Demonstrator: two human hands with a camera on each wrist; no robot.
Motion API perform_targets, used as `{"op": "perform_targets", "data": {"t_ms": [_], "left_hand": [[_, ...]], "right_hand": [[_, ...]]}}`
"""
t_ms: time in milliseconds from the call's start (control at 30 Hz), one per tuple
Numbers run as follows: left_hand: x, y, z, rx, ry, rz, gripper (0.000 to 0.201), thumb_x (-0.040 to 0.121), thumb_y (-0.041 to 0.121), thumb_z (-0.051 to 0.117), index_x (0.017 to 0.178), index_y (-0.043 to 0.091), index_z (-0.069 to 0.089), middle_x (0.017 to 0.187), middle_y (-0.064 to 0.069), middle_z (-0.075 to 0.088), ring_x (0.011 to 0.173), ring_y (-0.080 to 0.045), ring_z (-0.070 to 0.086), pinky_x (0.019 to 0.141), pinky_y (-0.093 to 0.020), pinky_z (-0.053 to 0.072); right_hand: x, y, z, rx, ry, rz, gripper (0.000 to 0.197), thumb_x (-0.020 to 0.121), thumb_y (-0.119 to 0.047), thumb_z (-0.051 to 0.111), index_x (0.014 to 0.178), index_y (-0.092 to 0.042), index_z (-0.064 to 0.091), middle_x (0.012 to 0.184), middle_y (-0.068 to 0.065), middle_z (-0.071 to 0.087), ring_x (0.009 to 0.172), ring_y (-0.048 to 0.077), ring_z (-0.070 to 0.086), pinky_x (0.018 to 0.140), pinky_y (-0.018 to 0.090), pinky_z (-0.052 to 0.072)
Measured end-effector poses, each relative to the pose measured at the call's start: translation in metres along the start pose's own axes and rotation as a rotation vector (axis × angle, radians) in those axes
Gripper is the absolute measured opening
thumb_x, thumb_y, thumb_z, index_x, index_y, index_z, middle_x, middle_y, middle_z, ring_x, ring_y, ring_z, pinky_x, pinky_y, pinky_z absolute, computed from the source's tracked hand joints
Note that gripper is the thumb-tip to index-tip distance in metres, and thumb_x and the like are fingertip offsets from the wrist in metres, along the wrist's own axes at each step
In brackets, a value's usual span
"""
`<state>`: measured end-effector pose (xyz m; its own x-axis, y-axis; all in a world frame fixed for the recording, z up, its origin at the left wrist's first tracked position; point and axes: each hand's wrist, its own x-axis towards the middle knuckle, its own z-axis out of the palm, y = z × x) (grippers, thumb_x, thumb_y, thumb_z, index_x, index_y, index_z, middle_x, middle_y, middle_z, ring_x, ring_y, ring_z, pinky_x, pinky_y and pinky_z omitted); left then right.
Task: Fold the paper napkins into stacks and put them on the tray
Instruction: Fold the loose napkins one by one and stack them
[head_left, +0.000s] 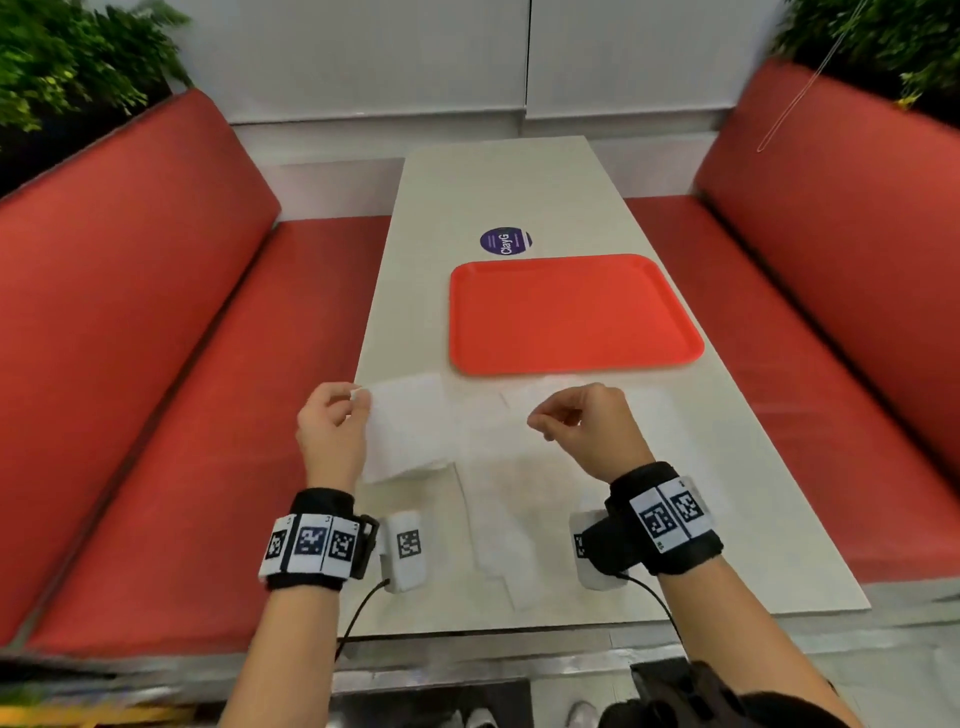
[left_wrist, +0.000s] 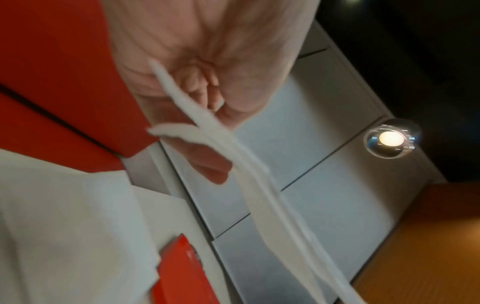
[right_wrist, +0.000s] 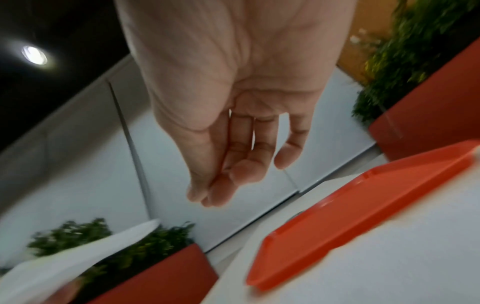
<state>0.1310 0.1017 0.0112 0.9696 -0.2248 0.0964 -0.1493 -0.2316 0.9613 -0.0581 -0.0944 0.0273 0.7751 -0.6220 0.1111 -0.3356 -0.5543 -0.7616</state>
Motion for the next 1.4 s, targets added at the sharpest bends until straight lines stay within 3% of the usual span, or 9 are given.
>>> {"op": "perform_targets", "data": {"t_ms": [267,400,567,700,800,867,967,1233,1400], "left_hand": [[0.037,-0.032,0.024,0.227,-0.076,-0.077,0.012,0.095,0.018,0.059,0.101,0.01,0.053,0.092,-0.009,0.063,0.095,-0.025,0.054,0.08,-0.029,0.039],[0.041,-0.038,0.034,0.282,-0.07,-0.08,0.014,0.096,0.011,0.058,0.101,0.008,0.046,0.086,-0.011,0.059,0.083,-0.023,0.05,0.072,-0.026,0.034],[0.035,-0.043,0.036,0.521,-0.031,-0.043,0.029,0.091,0.022,0.065,0.109,0.006,0.048,0.11,-0.02,0.053,0.107,-0.038,0.049,0.085,-0.046,0.043],[0.003,-0.012,0.058,0.697,0.022,0.148,0.028,0.088,0.027,0.067,0.106,0.01,0.054,0.12,-0.017,0.045,0.114,-0.037,0.039,0.085,-0.05,0.04],[-0.025,0.006,0.092,0.479,-0.237,0.279,0.015,0.09,0.013,0.062,0.104,0.01,0.06,0.114,-0.008,0.051,0.113,-0.027,0.047,0.089,-0.034,0.04],[-0.039,0.009,0.12,0.347,-0.474,0.174,0.02,0.092,0.008,0.059,0.111,0.006,0.06,0.112,-0.009,0.059,0.111,-0.025,0.056,0.089,-0.025,0.041],[-0.055,-0.003,0.158,0.474,-0.681,0.006,0.042,0.093,0.019,0.06,0.131,0.006,0.049,0.129,-0.014,0.056,0.121,-0.028,0.053,0.098,-0.03,0.042],[-0.067,-0.025,0.191,0.629,-0.652,-0.048,0.071,0.076,0.027,0.078,0.133,0.01,0.04,0.126,-0.012,0.05,0.119,-0.027,0.051,0.098,-0.039,0.047],[-0.067,-0.021,0.18,0.514,-0.592,-0.099,0.031,0.083,0.02,0.073,0.11,0.01,0.062,0.096,-0.002,0.062,0.098,-0.021,0.064,0.087,-0.03,0.052]], "right_hand": [[0.001,0.048,-0.046,-0.072,0.238,0.167,0.009,0.083,-0.019,0.073,0.074,-0.018,0.074,0.058,-0.001,0.069,0.063,0.017,0.068,0.071,0.037,0.057],[-0.004,0.063,-0.055,-0.1,0.279,0.228,0.013,0.082,-0.021,0.072,0.07,-0.019,0.073,0.055,-0.004,0.067,0.059,0.016,0.066,0.066,0.034,0.056],[-0.007,0.082,-0.055,-0.169,0.237,0.381,0.009,0.083,-0.024,0.071,0.075,-0.019,0.074,0.067,-0.001,0.068,0.07,0.02,0.065,0.061,0.027,0.046],[-0.007,0.102,-0.039,-0.136,0.054,0.54,0.017,0.081,-0.028,0.077,0.093,-0.015,0.073,0.09,0.007,0.069,0.087,0.025,0.067,0.078,0.03,0.05],[-0.006,0.114,-0.024,0.033,-0.025,0.646,0.033,0.077,-0.033,0.08,0.105,-0.019,0.066,0.113,0.009,0.063,0.101,0.029,0.066,0.094,0.039,0.052],[-0.004,0.114,-0.016,0.113,0.008,0.65,0.038,0.077,-0.031,0.08,0.109,-0.019,0.064,0.117,0.01,0.061,0.106,0.032,0.064,0.097,0.043,0.051],[-0.003,0.109,-0.007,0.22,0.068,0.639,0.04,0.077,-0.024,0.079,0.112,-0.015,0.062,0.109,0.012,0.062,0.1,0.032,0.065,0.093,0.044,0.053],[-0.002,0.1,-0.002,0.235,0.064,0.534,0.033,0.074,-0.006,0.078,0.101,-0.019,0.066,0.089,0.003,0.059,0.082,0.02,0.062,0.062,0.021,0.044],[0.006,0.086,-0.002,0.171,0.011,0.411,0.021,0.08,-0.001,0.068,0.086,-0.019,0.078,0.085,-0.004,0.068,0.078,0.006,0.059,0.059,0.005,0.039]]}}
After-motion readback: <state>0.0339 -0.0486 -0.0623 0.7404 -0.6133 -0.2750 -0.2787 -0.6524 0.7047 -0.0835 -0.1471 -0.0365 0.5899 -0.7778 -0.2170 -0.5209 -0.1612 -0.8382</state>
